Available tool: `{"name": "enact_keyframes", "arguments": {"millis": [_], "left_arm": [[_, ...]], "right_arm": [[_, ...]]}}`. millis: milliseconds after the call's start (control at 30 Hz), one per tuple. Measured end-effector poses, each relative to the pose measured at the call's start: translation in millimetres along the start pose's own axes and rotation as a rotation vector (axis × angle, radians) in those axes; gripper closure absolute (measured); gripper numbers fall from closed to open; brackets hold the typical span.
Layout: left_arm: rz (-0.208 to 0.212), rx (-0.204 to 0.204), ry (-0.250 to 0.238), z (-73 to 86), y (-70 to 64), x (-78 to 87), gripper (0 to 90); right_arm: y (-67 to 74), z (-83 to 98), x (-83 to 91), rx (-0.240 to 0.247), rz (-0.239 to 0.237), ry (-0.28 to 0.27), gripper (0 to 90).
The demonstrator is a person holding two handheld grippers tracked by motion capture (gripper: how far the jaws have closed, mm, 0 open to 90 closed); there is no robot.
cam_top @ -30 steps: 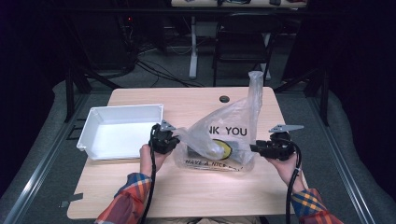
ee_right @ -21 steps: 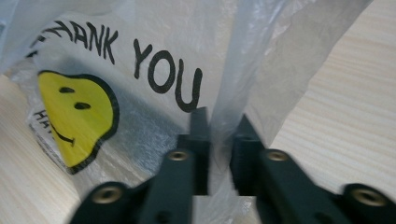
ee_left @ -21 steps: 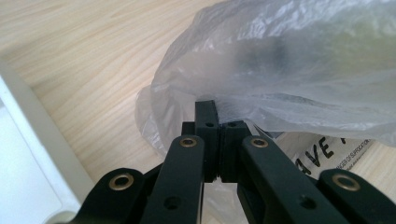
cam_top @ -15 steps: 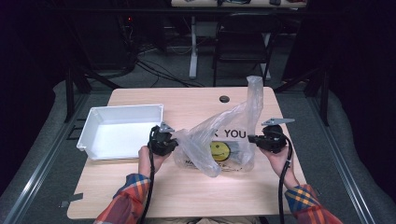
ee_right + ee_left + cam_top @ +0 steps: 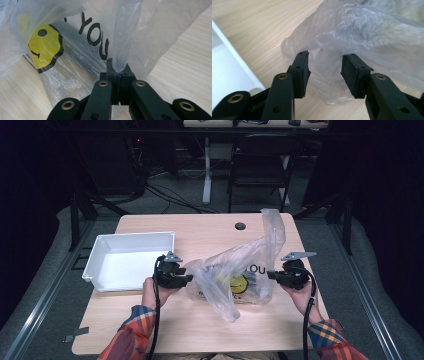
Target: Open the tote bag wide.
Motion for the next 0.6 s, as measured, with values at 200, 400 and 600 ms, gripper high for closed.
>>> {"name": "enact_keyframes", "arguments": {"millis": [200,400,600], "left_arm": [[0.020,-0.043,-0.066,-7.0,-7.3,17.7,42.2],[0.018,-0.103,-0.049,-15.8,-12.1,5.9,47.9],[-0.021,-0.135,0.010,-20.1,-12.6,-21.5,76.0]], "right_arm": [[3.3,-1.0,-1.9,0.014,-0.002,0.010,90.0],[4.5,0.3,-3.3,0.020,-0.013,0.020,90.0],[6.2,3.7,-2.7,0.024,-0.014,0.035,90.0]]}}
Point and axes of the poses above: each handheld gripper's, and its own axes: x roughly backward along the jaws, z roughly out of its underside, y roughly to its left, the point moved 1 cm from there along -x, roughly forward along the jaws, and after that the axes turned 3 degrees about y, right-handed, at the moved point
